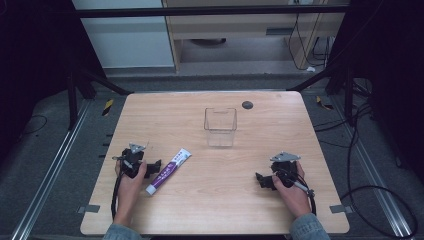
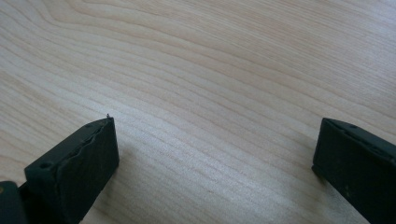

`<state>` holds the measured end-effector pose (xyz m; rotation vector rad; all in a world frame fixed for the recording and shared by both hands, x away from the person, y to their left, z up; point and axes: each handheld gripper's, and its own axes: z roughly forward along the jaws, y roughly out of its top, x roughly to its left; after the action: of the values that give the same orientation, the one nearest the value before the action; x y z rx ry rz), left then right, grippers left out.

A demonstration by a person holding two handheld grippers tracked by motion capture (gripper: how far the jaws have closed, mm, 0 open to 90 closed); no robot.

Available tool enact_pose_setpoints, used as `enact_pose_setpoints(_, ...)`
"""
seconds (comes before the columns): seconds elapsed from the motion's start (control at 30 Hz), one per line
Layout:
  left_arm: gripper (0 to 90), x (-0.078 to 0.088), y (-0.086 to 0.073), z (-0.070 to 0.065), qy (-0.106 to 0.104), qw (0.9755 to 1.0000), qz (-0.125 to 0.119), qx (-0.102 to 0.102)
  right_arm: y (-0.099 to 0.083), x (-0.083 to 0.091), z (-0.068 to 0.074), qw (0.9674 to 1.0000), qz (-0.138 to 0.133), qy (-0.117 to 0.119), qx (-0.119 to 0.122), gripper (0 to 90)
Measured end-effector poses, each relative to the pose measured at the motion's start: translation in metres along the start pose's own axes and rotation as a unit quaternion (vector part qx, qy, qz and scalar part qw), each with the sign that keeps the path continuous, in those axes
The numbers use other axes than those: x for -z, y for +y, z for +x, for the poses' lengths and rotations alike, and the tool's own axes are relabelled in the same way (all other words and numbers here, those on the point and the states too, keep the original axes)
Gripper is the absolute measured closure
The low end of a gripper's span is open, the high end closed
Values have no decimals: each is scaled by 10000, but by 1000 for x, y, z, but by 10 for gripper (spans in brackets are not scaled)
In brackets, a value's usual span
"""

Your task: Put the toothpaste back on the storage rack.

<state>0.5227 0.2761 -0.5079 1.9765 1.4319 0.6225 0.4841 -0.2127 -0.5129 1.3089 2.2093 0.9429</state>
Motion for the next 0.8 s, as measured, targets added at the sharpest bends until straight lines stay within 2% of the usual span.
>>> enact_pose_setpoints(0.1, 3, 1, -1, 0, 38, 10000, -3, 20, -1, 1, 0, 10000, 8, 2, 14, 4)
enact_pose_setpoints(0.17, 13, 3, -2, -1, 195, 9998, -72, 12, -1, 1, 0, 10000, -2, 18, 19, 4)
enact_pose_setpoints(0.23, 31, 4, -2, -3, 195, 9997, -143, -13, -2, 2, 0, 10000, 4, 19, 26, 4)
enact_pose_setpoints(0.33, 41, 9, 1, -3, 283, 9984, -482, -84, -3, 3, 1, 10000, 5, 27, 12, 4)
enact_pose_setpoints(0.37, 41, 11, 2, -2, 272, 9979, -576, -67, -3, 3, 1, 10000, 6, 24, 18, 4)
enact_pose_setpoints(0.6, 30, 20, 1, -3, 178, 9964, -822, -93, -3, 3, 0, 10000, 2, -72, -49, 6)
enact_pose_setpoints(0.63, 30, 24, 1, -5, 197, 9959, -876, -123, -3, 3, 0, 10000, 2, -72, -49, 6)
enact_pose_setpoints(0.67, 29, 32, 3, -7, 308, 9944, -987, -208, -3, 3, 0, 9999, -7, -103, -88, 6)
enact_pose_setpoints(0.7, 29, 32, 3, -7, 308, 9944, -987, -208, -3, 3, 0, 9999, -7, -103, -88, 6)
enact_pose_setpoints(0.8, 27, 49, 8, -11, 368, 9928, -1096, -326, -4, 4, 0, 9999, -1, -130, -87, 7)
